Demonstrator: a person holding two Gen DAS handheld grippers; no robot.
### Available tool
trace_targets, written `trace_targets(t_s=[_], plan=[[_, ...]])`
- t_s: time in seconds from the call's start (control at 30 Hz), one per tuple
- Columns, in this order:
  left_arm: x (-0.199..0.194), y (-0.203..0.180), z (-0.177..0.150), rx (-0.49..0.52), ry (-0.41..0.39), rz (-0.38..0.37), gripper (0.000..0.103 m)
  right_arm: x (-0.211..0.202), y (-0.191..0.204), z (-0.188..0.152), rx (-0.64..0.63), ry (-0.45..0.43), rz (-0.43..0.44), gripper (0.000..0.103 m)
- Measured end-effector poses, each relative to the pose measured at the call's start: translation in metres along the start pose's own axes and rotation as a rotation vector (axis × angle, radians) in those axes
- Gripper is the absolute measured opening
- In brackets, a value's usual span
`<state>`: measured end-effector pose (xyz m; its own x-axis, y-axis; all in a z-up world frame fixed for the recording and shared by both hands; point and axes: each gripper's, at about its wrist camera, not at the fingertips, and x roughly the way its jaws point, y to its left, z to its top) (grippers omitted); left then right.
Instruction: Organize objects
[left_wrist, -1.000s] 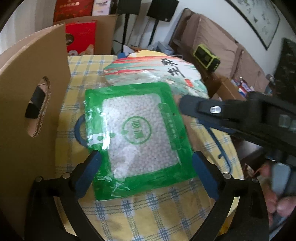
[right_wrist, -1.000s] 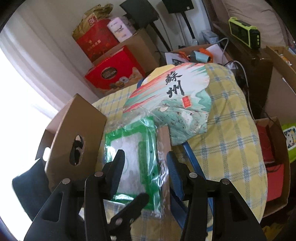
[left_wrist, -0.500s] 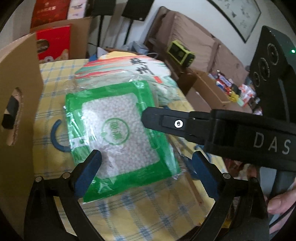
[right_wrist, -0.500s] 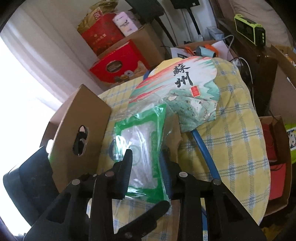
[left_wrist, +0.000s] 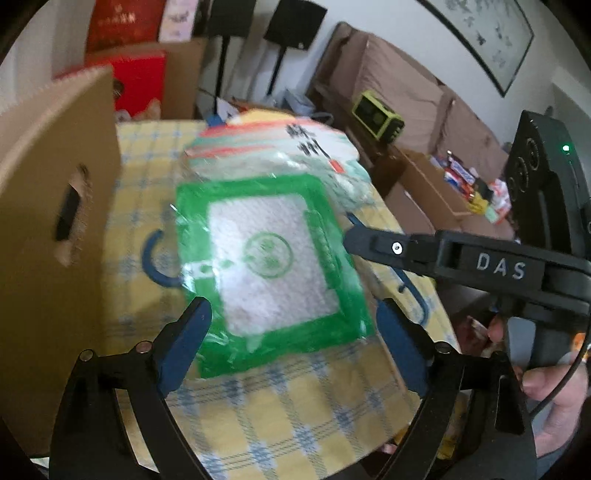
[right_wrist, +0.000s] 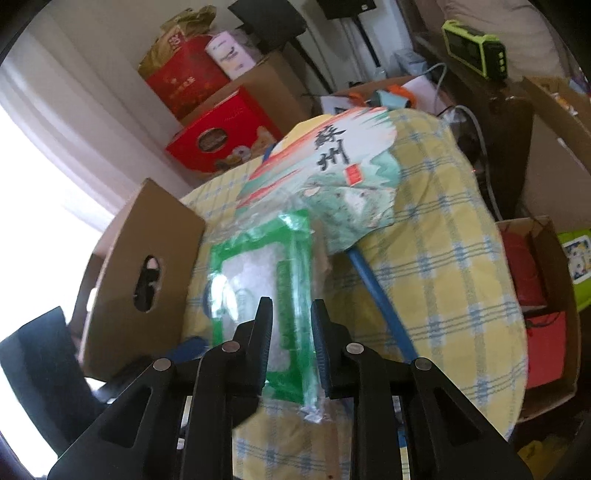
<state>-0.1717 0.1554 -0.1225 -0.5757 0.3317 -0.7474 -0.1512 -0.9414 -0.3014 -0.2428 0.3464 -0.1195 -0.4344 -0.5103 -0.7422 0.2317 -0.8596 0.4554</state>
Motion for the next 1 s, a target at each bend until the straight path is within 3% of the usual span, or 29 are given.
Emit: trace_targets(t_s=[0.1,0.2,0.43,0.6,0.87,1.0], plan=[[0.003,0.002,-0.002,-0.032,0.003,0.068,0.093,0.002,-0.002,0.0,-0.007,0.001,-0.036,0.025],[0.017,0.011,-0.006,-0.077,0.062,0.065,0.092,0.004,-0.002,0.0,-0.006,-0.001,-0.041,0.025],[0.018,0.019,-0.002,-0.138,0.06,0.007,0.102,0.011,0.001,-0.001,-0.019,0.005,-0.024,0.025],[0.026,0.013,0.004,-0.115,0.061,0.029,0.102,0.01,0.006,-0.004,-0.03,-0.002,-0.02,0.026],[0.022,0.004,0.003,-0.063,0.068,-0.099,0.101,0.009,0.008,-0.002,-0.014,0.004,0.038,0.028],[0.022,0.002,0.005,-0.067,0.066,-0.107,0.101,0.015,-0.002,0.001,0.028,0.021,0.076,0.027]])
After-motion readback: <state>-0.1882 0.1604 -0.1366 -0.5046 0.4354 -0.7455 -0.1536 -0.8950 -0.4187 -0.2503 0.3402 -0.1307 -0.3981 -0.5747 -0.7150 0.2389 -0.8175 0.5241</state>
